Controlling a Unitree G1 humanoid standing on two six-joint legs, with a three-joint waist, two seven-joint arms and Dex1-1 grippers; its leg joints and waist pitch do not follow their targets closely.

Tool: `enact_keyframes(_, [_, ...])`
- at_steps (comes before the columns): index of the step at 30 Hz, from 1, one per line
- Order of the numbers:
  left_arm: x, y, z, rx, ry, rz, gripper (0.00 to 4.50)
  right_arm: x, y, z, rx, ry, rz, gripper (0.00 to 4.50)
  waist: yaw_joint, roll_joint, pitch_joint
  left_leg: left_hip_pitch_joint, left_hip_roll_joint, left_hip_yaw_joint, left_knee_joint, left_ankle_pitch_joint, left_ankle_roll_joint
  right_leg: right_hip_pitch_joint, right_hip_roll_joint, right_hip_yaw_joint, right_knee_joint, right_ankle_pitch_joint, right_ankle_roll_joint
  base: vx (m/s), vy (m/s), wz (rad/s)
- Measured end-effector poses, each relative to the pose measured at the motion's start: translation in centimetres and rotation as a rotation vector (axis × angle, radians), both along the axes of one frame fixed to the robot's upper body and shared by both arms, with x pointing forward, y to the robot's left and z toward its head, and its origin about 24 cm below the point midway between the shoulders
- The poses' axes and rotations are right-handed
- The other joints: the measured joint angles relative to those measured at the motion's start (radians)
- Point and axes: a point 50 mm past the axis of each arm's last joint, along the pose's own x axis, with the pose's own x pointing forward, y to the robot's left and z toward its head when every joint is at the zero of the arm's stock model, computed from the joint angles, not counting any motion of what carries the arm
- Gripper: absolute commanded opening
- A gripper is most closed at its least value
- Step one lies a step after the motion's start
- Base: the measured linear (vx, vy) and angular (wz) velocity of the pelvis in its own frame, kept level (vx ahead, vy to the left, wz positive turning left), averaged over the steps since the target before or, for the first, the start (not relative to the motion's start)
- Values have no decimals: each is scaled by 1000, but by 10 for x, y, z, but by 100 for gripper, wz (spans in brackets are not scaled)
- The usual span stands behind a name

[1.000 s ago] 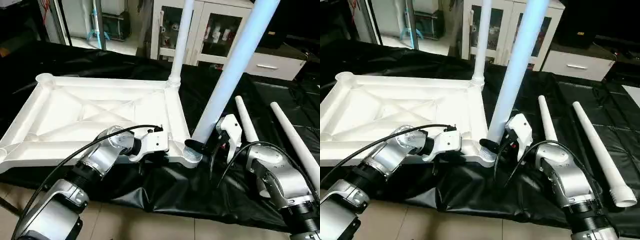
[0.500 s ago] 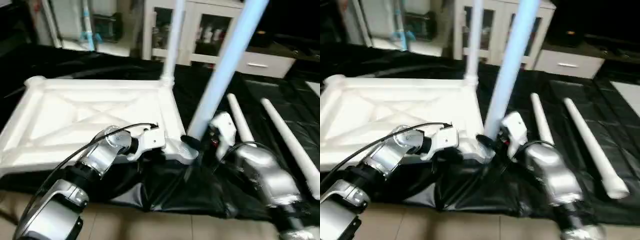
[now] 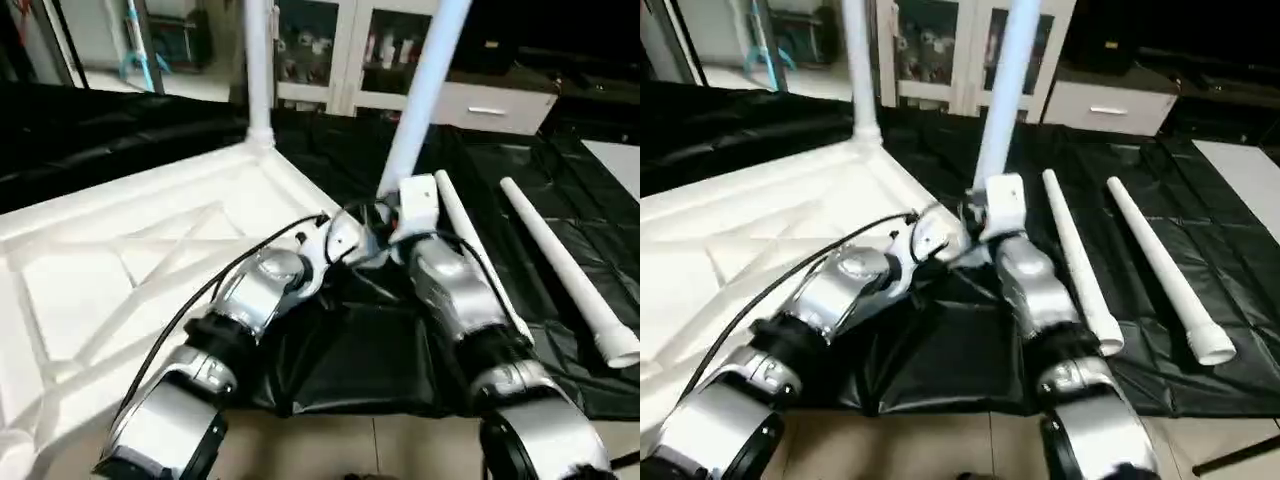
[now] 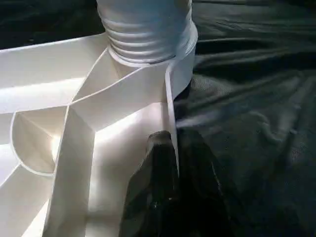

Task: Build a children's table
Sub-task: Insert table leg to table base

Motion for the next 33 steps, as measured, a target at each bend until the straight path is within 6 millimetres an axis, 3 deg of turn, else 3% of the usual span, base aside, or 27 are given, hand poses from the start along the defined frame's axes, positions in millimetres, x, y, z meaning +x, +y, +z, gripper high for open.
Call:
enact_keyframes(6, [1, -5, 4, -28, -16, 25, 0, 6, 2, 6, 3, -20, -40, 185, 15, -5, -2, -2, 2, 2, -2, -1, 0, -11, 1, 1, 15, 1, 5, 40, -15, 0])
enact_keyframes(15, [2, -4, 4, -28, -17, 42, 0, 7, 6, 4, 19, -35, -54, 185, 16, -8, -1, 0, 4, 6, -2, -1, -1, -12, 2, 2, 16, 0, 2, 0, 0, 0])
enact_keyframes(16, [2, -4, 4, -28, -17, 42, 0, 7, 6, 3, 25, -43, -49, 220, 16, -8, -1, 0, 4, 6, -2, -1, -1, -12, 2, 2, 16, 0, 2, 0, 0, 0])
enact_keyframes(18, [2, -4, 5, -28, -19, 41, 0, 7, 4, 2, 40, -56, -35, 220, 16, -8, -1, -1, 4, 6, -3, -1, -1, -12, 2, 2, 16, 0, 2, 0, 0, 0])
enact_keyframes(21, [2, -5, 6, -34, -19, 26, 0, 7, -2, 0, 37, -50, -14, 263, 21, -8, 0, -1, 4, 6, -3, -1, -1, -12, 2, 2, 16, 0, 2, 0, 0, 0])
enact_keyframes(23, [-1, -12, 7, -41, -9, -17, 0, 0, -11, -12, 33, -17, 6, 285, 42, -7, 3, -4, 5, 8, -2, 2, 4, -15, 2, 2, 16, 0, 2, 0, 0, 0])
enact_keyframes(33, [-1, -3, 10, -43, -2, -66, 0, -19, -30, -4, 52, -59, 248, 375, 60, -1, 7, -5, 7, 12, 0, 2, 6, -18, 2, 3, 19, 1, 0, 0, 0, 0])
